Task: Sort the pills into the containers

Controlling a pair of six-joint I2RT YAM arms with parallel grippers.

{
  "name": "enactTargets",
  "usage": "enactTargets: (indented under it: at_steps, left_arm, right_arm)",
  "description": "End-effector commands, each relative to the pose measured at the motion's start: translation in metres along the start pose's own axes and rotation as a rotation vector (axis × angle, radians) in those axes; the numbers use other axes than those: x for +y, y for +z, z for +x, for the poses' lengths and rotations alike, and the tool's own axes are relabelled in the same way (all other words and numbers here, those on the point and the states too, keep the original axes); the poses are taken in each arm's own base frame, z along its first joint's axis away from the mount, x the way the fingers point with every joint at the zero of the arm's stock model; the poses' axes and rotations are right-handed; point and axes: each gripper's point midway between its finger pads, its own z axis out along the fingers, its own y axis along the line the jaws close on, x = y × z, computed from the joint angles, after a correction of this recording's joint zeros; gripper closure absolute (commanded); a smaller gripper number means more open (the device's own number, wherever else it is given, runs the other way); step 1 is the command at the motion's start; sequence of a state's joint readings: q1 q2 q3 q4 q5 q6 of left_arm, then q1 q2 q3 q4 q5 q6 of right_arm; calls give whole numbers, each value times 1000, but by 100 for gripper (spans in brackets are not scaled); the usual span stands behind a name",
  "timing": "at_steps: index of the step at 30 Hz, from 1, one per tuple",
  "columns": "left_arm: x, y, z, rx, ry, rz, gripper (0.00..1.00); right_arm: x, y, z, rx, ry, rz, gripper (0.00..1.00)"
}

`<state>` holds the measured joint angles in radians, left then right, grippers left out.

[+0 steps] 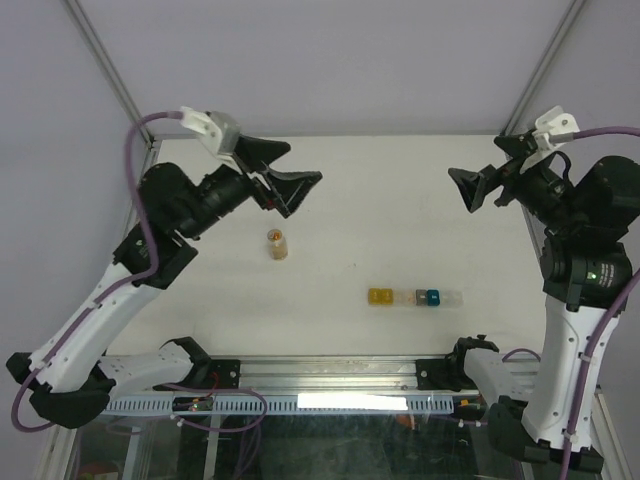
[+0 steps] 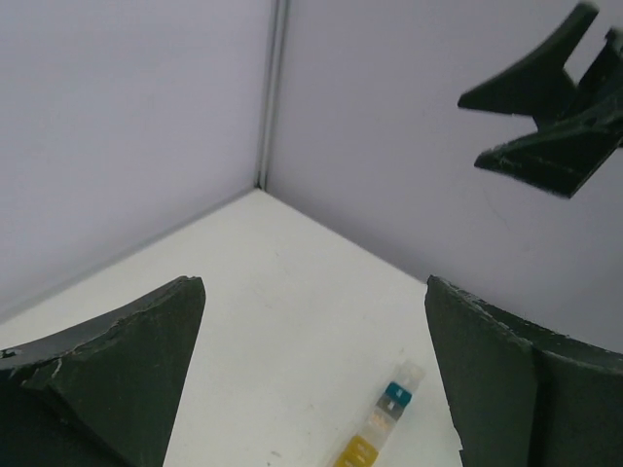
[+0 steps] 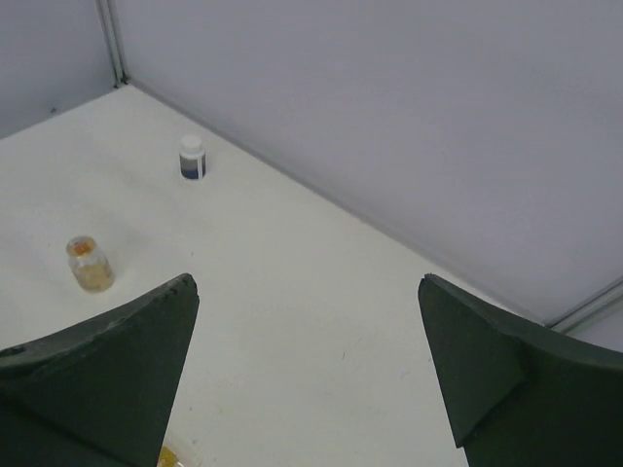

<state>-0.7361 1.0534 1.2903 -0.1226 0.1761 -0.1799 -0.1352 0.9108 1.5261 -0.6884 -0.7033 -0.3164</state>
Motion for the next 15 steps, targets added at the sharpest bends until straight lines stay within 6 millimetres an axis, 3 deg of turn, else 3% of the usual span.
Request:
enactTargets:
  at_steps: [1, 4, 10, 15]
  left_arm:
    - [5, -39, -52, -39, -2, -134, 1]
    - [3, -51, -63, -43, 6, -151, 1]
    - [6, -58, -59, -31, 13, -172, 1]
    - [7, -56, -54, -17, 20, -168, 1]
  right_arm:
    - [3, -15, -49, -106, 62, 36, 1]
    - [7, -20, -55, -122, 112, 43, 1]
    - [-13, -28, -61, -157, 239, 204, 1]
    - [-4, -26, -55, -136, 200, 144, 1]
